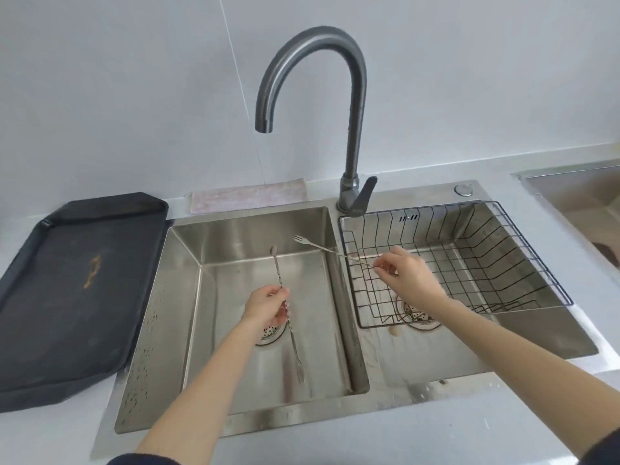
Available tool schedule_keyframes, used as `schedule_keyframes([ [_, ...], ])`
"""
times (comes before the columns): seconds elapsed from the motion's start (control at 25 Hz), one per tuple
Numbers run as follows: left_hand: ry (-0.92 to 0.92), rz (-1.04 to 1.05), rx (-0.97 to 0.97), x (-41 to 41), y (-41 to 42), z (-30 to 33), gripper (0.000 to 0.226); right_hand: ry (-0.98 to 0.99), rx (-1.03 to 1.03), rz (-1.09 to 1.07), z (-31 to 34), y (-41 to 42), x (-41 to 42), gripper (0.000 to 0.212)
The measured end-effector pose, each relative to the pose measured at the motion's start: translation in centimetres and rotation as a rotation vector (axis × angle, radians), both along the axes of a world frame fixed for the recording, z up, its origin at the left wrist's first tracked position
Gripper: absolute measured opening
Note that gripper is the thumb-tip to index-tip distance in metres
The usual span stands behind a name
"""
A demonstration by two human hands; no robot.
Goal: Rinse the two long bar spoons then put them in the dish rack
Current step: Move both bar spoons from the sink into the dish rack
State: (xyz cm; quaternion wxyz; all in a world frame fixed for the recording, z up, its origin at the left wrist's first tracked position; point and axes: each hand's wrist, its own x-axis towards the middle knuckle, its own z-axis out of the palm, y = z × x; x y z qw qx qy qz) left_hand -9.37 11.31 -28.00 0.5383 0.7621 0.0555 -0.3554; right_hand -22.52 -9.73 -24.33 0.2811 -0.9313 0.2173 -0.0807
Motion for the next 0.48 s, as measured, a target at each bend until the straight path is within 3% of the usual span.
schedule_keyframes([
  [0.48, -0.071, 0.023, 0.044, -1.8, -3.9, -0.7, 0.02, 0.077, -0.11, -0.063, -1.2, -11.4, -4.7, 0.016],
])
